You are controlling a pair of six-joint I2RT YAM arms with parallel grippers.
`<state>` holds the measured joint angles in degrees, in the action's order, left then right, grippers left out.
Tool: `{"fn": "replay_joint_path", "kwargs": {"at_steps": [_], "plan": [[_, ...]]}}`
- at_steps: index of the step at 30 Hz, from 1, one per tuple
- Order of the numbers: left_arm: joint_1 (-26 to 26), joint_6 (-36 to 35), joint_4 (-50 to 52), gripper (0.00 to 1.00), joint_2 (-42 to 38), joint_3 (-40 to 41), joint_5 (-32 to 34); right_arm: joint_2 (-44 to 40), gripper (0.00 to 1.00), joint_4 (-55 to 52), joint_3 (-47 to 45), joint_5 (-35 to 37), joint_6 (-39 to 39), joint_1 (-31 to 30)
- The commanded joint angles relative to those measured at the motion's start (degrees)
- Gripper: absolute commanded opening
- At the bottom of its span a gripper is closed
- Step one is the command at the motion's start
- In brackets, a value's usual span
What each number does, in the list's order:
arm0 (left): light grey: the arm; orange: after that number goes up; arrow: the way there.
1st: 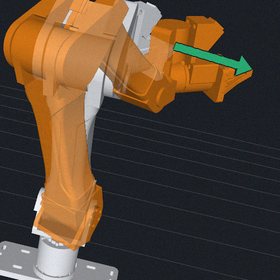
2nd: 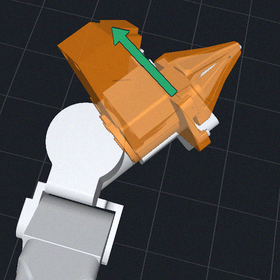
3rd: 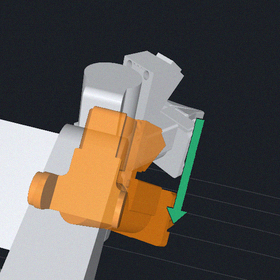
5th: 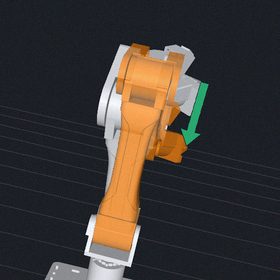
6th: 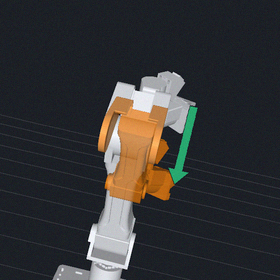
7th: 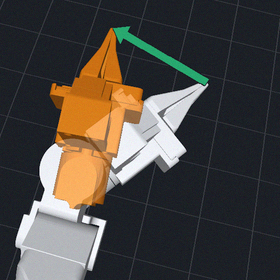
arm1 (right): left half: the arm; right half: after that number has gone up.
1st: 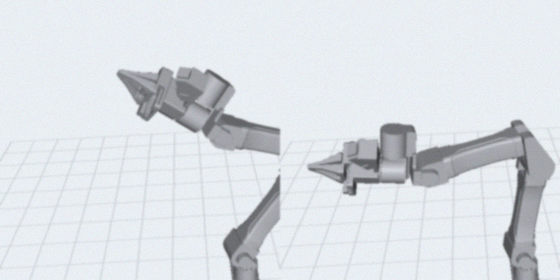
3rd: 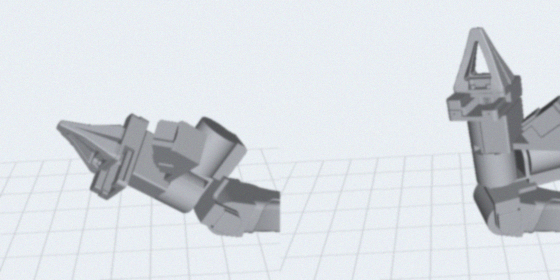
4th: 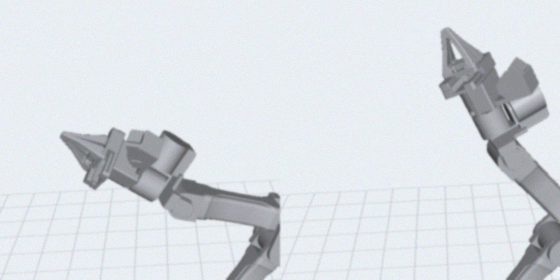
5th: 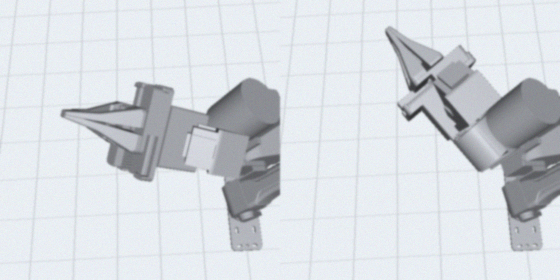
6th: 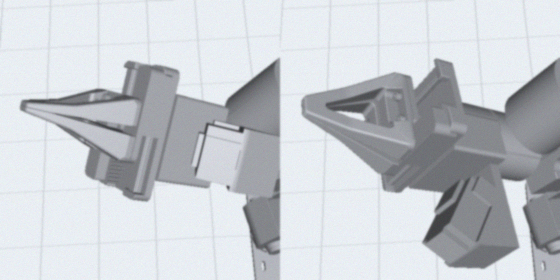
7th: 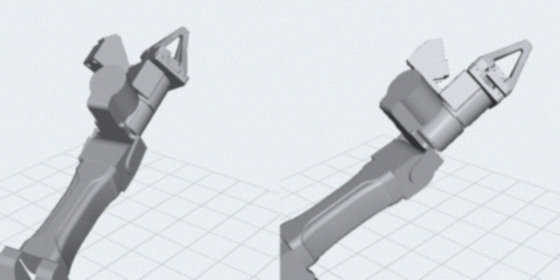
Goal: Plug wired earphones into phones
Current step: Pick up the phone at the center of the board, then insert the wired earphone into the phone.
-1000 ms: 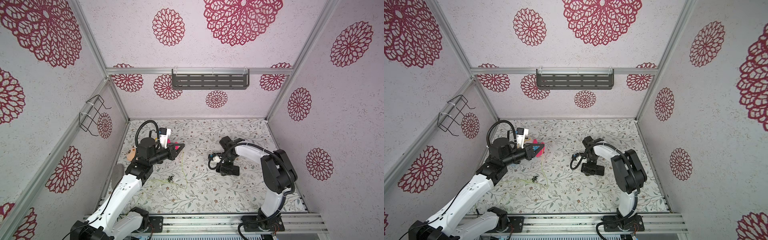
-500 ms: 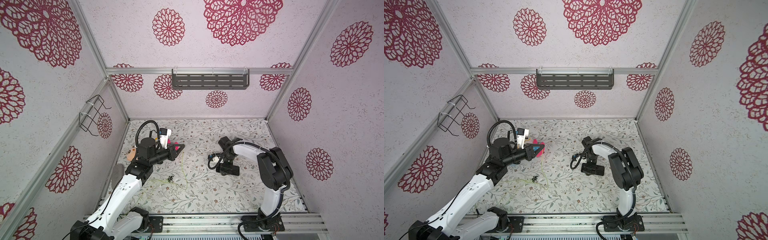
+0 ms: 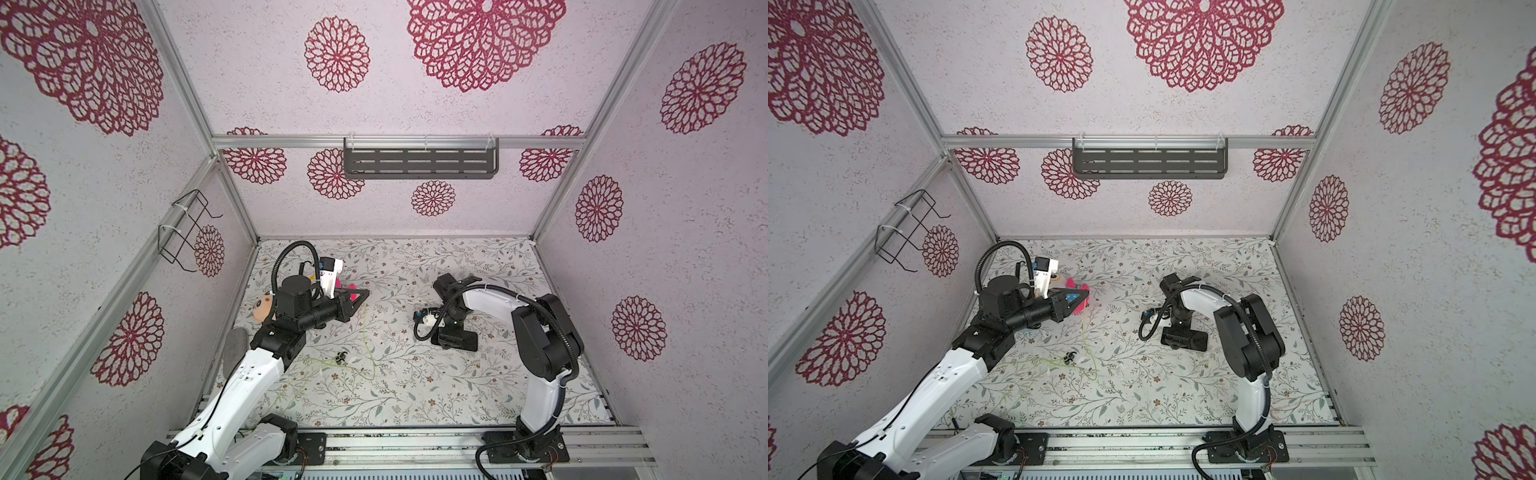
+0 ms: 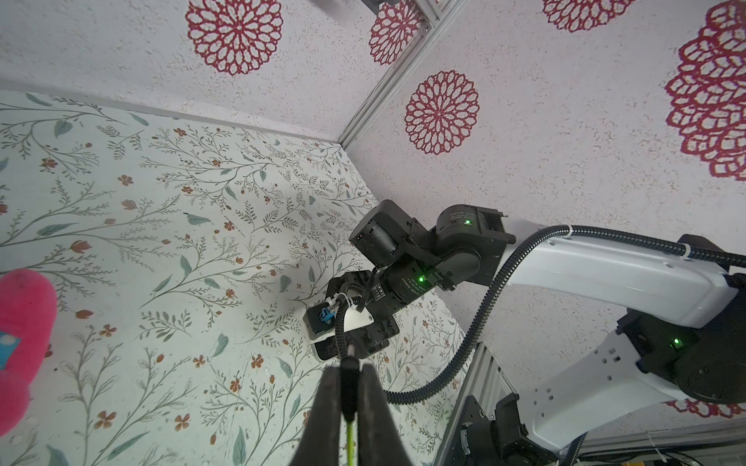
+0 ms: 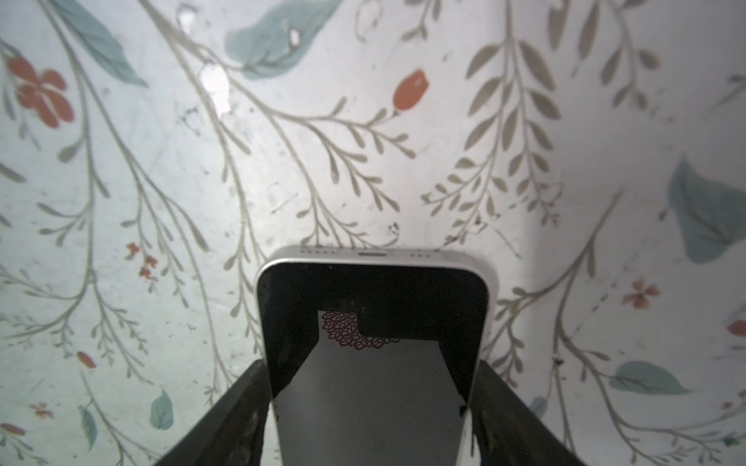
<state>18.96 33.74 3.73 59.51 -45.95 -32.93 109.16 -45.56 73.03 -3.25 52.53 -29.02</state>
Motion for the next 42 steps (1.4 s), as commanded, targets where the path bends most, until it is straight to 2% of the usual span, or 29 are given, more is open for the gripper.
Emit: {"fn": "replay_joint_path", "kwargs": {"at_steps": [1,8,14,22,32,36,42], "plan": [[-0.57,-1.17,0.52,0.00,-0.19,-0.89,0.11,-3.07,0.68,1.27,-1.60,-1.72,1.34,-0.48],[-0.51,-1.96,1.55,0.00,-0.28,-0.94,1.84,-10.62,0.67,9.60,-6.21,-5.80,0.69,-0.44],[1.00,-1.21,0.59,0.00,0.73,-0.89,2.31,-21.53,0.66,20.88,-13.61,-11.32,-1.98,-0.60],[11.07,-0.87,1.13,0.00,2.35,-2.03,13.64,-34.71,0.66,34.46,-22.84,-16.87,-3.88,-2.55],[21.06,0.83,0.11,0.00,6.15,-4.38,26.19,-43.33,0.65,44.69,-27.76,-20.14,-5.41,-5.03],[23.88,1.24,-0.21,0.00,8.64,-5.60,27.90,-44.62,0.66,46.04,-27.64,-19.57,-6.08,-6.04],[25.47,1.42,-1.60,0.00,10.41,-6.20,28.84,-44.50,0.66,47.14,-27.34,-17.03,-7.70,-7.34]]}}
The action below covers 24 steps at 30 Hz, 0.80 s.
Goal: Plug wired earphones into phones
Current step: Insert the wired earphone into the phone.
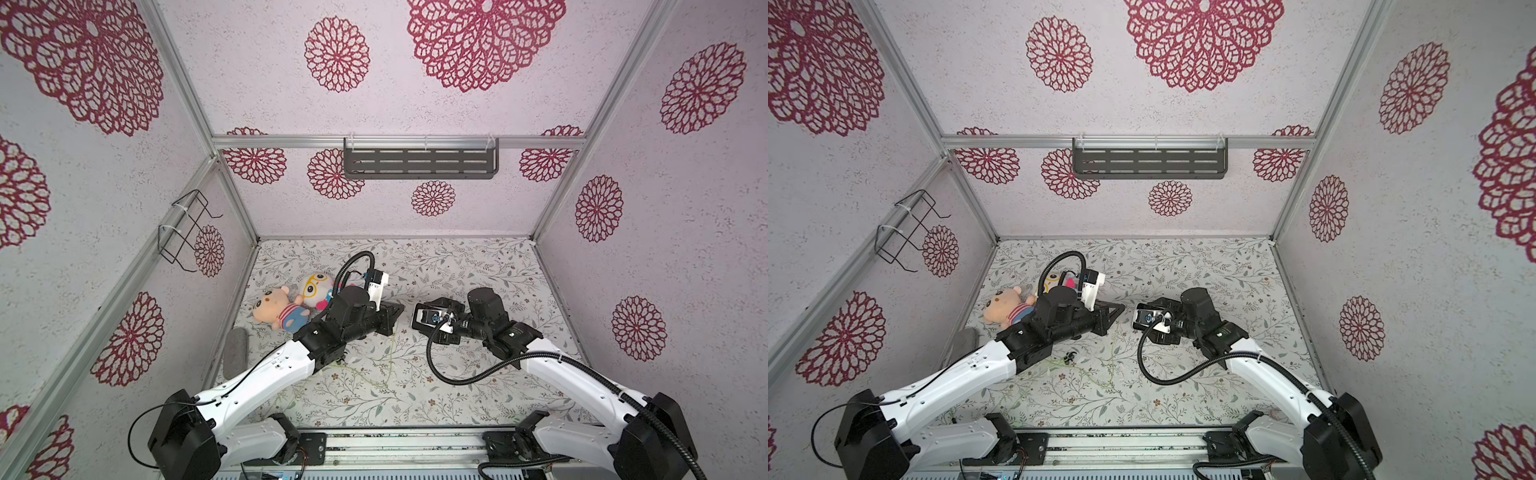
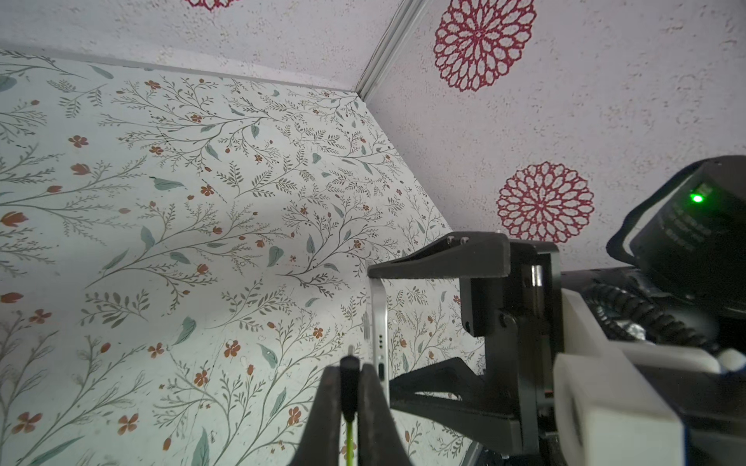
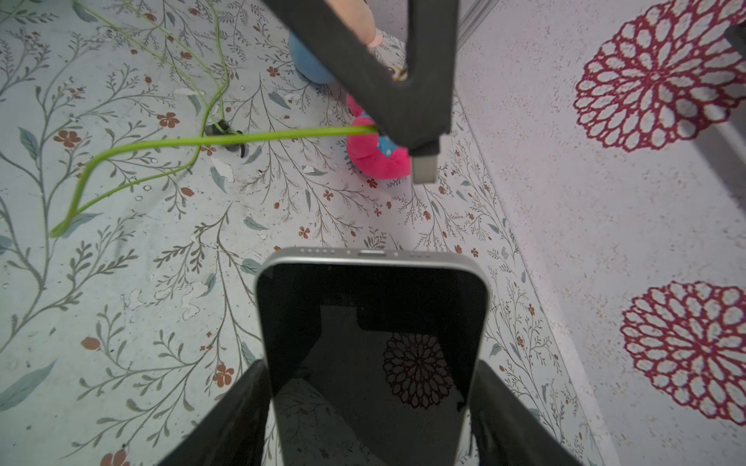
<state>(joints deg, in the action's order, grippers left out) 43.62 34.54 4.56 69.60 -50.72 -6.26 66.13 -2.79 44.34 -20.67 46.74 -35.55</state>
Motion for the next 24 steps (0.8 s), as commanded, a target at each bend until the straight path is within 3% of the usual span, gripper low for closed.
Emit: {"fn": "replay_joint_path", "kwargs": {"at_steps": [1,24], "plan": [[1.06,0.44,-2.30,0.00,0.51,-1.69,2.67,-1.48,0.65,4.46,1.37,0.78,-1.99,-1.04],[3.19,-2.87,-2.01,0.00,0.45,-1.31,4.09,-0.11,0.65,5.07,4.20,4.84,-6.58,-2.33]]}}
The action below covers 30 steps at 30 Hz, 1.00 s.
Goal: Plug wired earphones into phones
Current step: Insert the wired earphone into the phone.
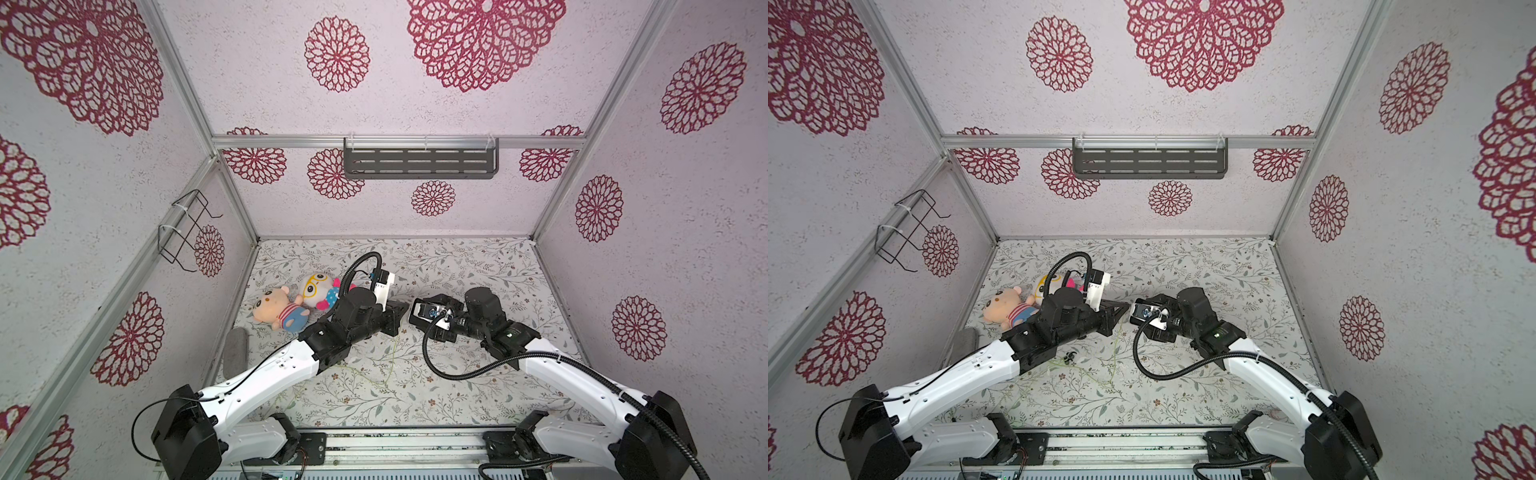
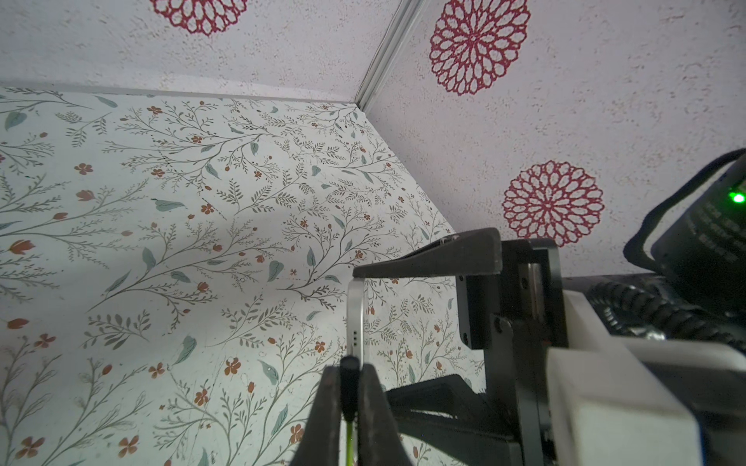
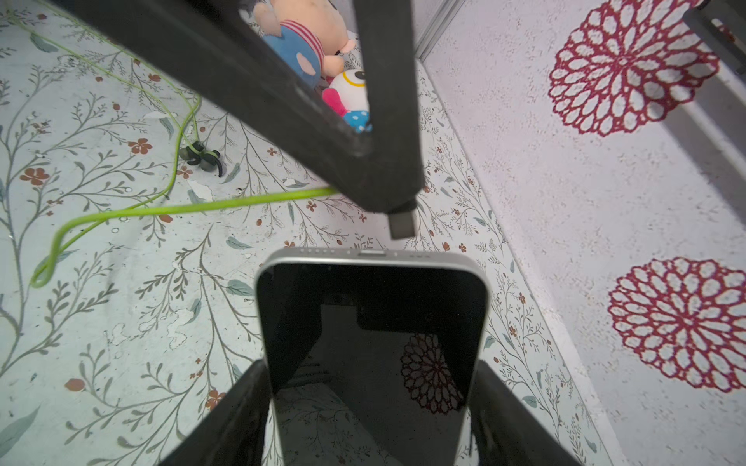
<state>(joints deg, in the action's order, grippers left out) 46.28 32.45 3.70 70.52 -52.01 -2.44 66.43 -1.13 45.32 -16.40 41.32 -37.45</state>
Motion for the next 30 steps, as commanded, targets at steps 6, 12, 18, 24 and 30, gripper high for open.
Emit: {"fn": "replay_joint_path", "kwargs": {"at_steps": [6,12,18,24,30], "plan": [[0.74,-0.75,-0.98,0.00,-0.20,0.24,-0.41,-0.24,0.65,3.32,3.63,1.21,-1.22,-0.49],[0.75,-2.24,0.55,0.00,-0.81,0.22,1.13,-0.34,0.65,3.24,3.88,1.14,-1.16,-0.60],[0.83,-2.40,0.84,0.00,-0.75,0.49,0.15,-0.20,0.65,3.54,3.77,1.29,-1.22,-0.60],[0.83,-2.19,0.77,0.00,-0.17,0.86,-0.61,-0.11,0.65,3.59,3.99,1.54,-1.15,-0.69],[0.83,-1.56,0.12,0.00,0.38,0.94,-1.32,-0.32,0.65,3.72,4.16,1.50,-1.02,-0.78]]}}
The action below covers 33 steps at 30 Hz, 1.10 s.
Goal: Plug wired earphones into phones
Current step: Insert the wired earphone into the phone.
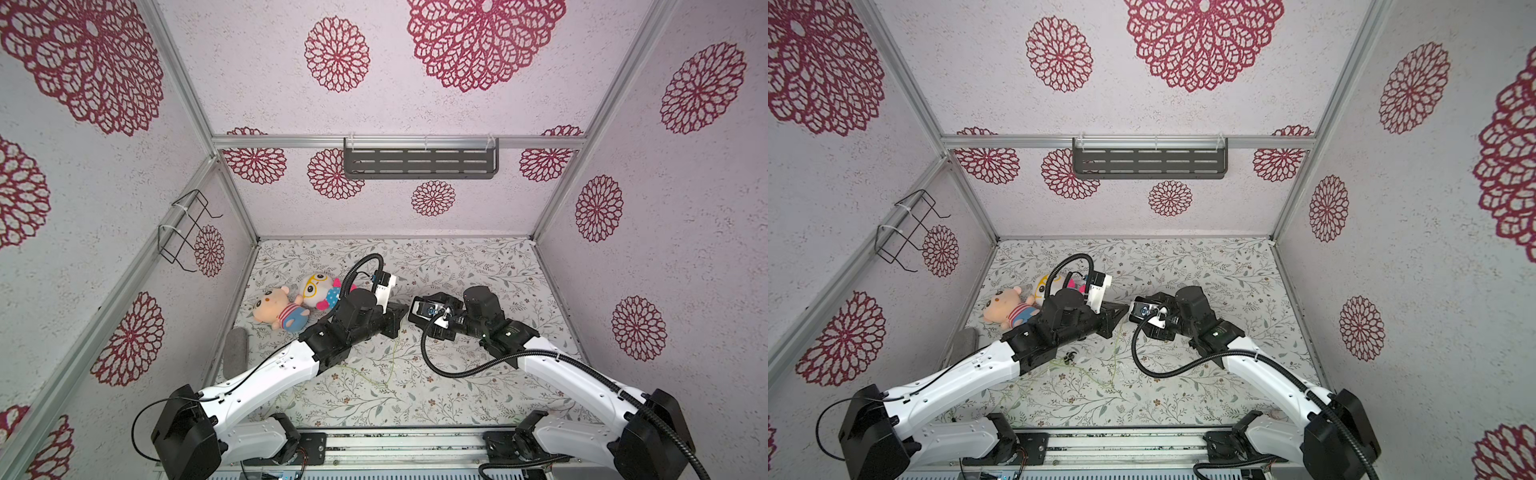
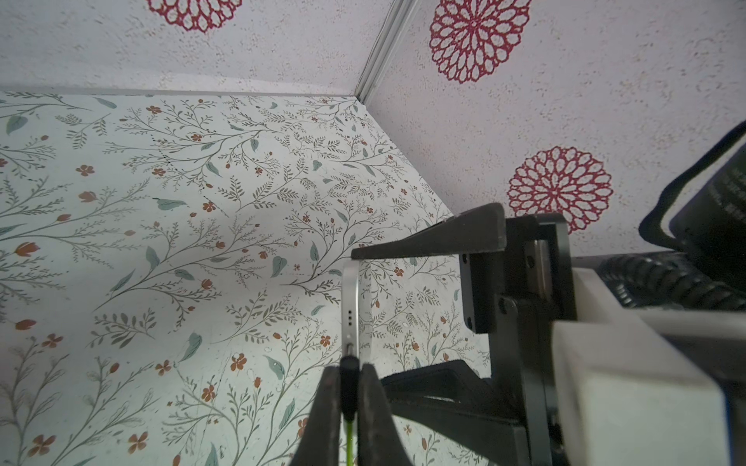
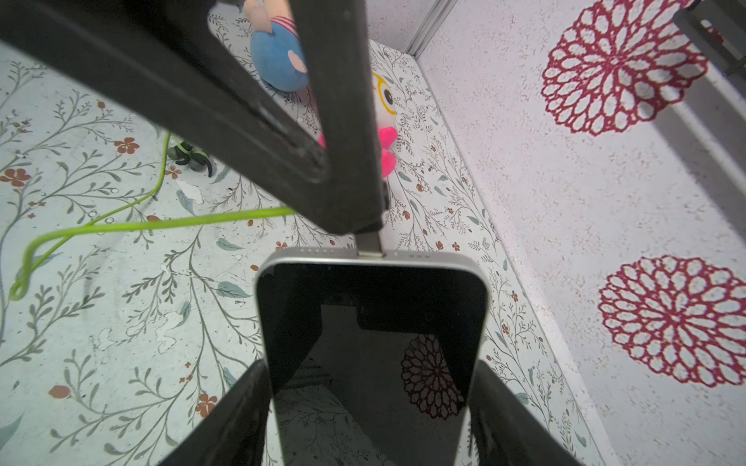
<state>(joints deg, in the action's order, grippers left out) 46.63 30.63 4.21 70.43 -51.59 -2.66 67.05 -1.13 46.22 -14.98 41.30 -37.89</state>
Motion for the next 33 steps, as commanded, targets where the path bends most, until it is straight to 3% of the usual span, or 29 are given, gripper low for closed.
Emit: {"fn": "replay_joint_path", "kwargs": {"at_steps": [1,23,33], "plan": [[0.47,0.35,-0.51,0.00,0.77,0.48,-1.29,-0.92,0.65,3.84,3.32,0.07,-0.96,-0.43],[0.48,-0.56,2.56,0.00,4.89,-0.15,-3.33,-1.13,0.65,2.51,3.93,3.18,1.42,-2.19],[-0.18,0.59,0.91,0.00,5.50,0.97,-8.24,-1.87,0.64,4.64,1.73,3.04,2.00,-2.63]]}}
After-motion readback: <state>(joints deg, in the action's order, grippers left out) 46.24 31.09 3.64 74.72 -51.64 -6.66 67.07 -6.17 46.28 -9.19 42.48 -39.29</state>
